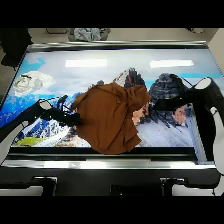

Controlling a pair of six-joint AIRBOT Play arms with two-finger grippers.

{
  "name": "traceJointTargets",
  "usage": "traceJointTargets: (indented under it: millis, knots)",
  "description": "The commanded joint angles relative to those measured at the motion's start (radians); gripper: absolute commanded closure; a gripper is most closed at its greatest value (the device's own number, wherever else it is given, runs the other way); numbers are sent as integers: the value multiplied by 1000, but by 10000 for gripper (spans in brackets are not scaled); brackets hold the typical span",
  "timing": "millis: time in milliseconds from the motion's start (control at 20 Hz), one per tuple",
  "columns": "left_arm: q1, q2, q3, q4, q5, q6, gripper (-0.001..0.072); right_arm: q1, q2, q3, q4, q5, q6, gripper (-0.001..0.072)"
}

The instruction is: Fold the shirts.

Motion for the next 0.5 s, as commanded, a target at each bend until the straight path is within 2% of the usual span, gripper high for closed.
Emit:
traceJointTargets:
  millis: [0,150,450]
  knots:
    - [-7,2,-2,0,34,-5,680,89,-35,-28,54,-158,-20,2]
    - [-7,2,-2,0,26,-4,680,169,-78,-28,95,-316,-16,-1]
    - [-7,2,-2,0,27,-4,679,286,-134,-28,101,-513,-28,5]
